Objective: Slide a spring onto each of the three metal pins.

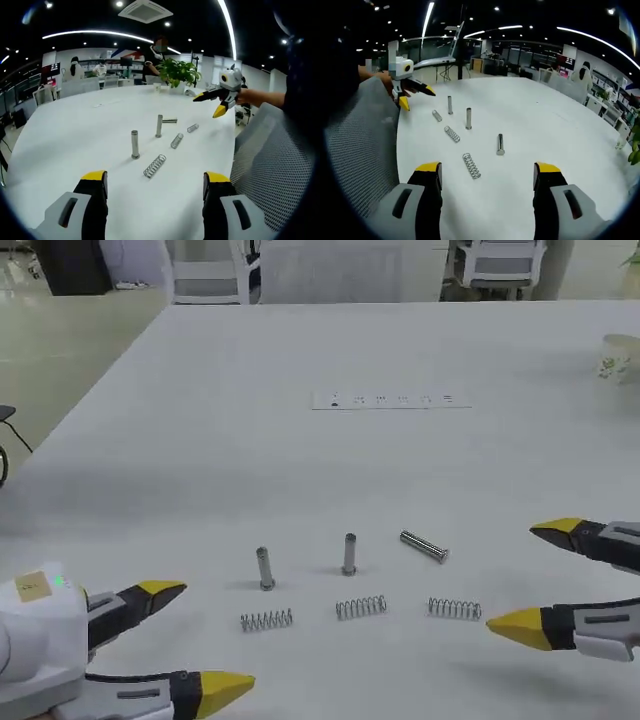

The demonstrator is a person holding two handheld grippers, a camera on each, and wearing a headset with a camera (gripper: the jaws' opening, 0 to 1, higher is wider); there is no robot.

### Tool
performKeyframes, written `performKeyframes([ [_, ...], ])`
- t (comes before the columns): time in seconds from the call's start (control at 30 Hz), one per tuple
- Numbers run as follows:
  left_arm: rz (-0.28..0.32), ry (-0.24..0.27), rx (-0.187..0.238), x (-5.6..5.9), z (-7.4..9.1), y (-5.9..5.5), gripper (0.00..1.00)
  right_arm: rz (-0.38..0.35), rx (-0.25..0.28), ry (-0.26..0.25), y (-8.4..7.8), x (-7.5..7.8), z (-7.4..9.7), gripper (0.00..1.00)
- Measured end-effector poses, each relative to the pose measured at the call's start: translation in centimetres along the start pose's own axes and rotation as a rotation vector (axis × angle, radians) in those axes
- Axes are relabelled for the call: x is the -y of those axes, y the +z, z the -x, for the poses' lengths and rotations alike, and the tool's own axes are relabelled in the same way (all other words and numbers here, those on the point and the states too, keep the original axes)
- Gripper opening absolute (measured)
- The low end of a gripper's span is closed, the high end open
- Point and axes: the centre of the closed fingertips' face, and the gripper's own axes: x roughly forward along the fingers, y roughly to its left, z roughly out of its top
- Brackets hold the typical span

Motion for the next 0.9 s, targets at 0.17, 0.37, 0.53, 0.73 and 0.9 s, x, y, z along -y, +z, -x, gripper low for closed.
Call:
performKeyframes([
  [0.17,-0.001,0.002,-0.002,0.04,-0.02,-0.03,0.74,0.001,-0.001,0.001,0.00,0.05,-0.06,0.74],
  [0.37,-0.001,0.004,-0.001,-0.04,-0.01,0.01,0.74,0.003,-0.003,0.005,-0.09,0.03,-0.15,0.74],
  [0.53,-0.001,0.004,-0.003,0.04,0.00,-0.04,0.74,0.005,-0.004,0.006,-0.09,0.08,-0.15,0.74],
  [0.73,-0.001,0.003,-0.003,0.12,0.02,-0.02,0.74,0.010,-0.013,0.010,-0.21,-0.05,-0.24,0.74],
  [0.9,-0.001,0.002,-0.003,0.14,0.03,0.01,0.74,0.013,-0.015,0.011,-0.14,-0.06,-0.23,0.74],
])
